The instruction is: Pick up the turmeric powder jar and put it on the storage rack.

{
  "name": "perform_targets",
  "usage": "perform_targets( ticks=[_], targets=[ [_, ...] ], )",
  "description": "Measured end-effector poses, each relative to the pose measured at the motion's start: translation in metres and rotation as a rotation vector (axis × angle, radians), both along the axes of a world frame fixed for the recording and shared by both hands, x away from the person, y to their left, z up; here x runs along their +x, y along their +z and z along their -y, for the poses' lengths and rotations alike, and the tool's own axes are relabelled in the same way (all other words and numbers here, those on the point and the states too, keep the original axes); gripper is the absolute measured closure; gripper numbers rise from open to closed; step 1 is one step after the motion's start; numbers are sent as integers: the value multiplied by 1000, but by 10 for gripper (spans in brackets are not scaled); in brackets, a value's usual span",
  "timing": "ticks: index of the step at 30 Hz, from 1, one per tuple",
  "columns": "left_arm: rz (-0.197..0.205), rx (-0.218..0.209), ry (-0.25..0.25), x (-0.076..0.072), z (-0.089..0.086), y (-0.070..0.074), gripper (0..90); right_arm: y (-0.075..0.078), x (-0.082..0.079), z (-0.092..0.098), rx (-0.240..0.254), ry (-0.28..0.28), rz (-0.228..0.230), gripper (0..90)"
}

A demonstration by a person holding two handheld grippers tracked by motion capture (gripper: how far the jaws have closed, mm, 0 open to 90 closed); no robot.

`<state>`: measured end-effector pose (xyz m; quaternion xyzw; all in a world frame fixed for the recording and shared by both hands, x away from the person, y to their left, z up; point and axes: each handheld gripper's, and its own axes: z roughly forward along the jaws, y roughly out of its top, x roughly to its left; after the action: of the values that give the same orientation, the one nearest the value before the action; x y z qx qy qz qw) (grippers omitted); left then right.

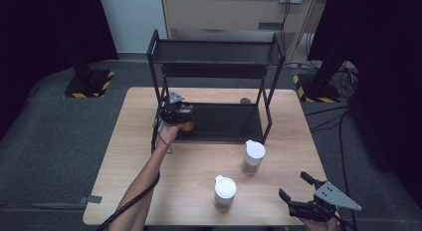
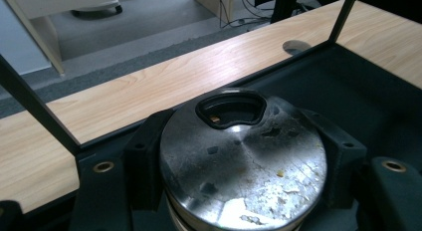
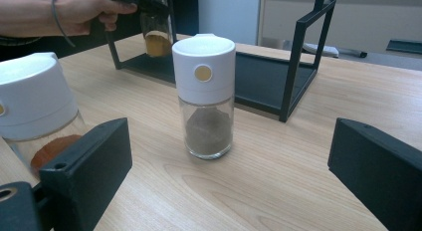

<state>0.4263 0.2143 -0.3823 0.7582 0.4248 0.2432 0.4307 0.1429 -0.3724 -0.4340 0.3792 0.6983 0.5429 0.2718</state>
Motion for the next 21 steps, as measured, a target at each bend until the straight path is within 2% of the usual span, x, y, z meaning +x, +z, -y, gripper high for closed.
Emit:
perform_targets(
  ticks=[5,10,21],
  targets=[
    [-8,-2,9,2,0,-7,341,0,0,-1,-1,1,-3,37],
    [-3,17,-1,2,3,-10,341,0,0,0,1,1,-2,37],
    [-11,15,20,1,1,-16,341,0,0,0,2,3,-2,38]
  ],
)
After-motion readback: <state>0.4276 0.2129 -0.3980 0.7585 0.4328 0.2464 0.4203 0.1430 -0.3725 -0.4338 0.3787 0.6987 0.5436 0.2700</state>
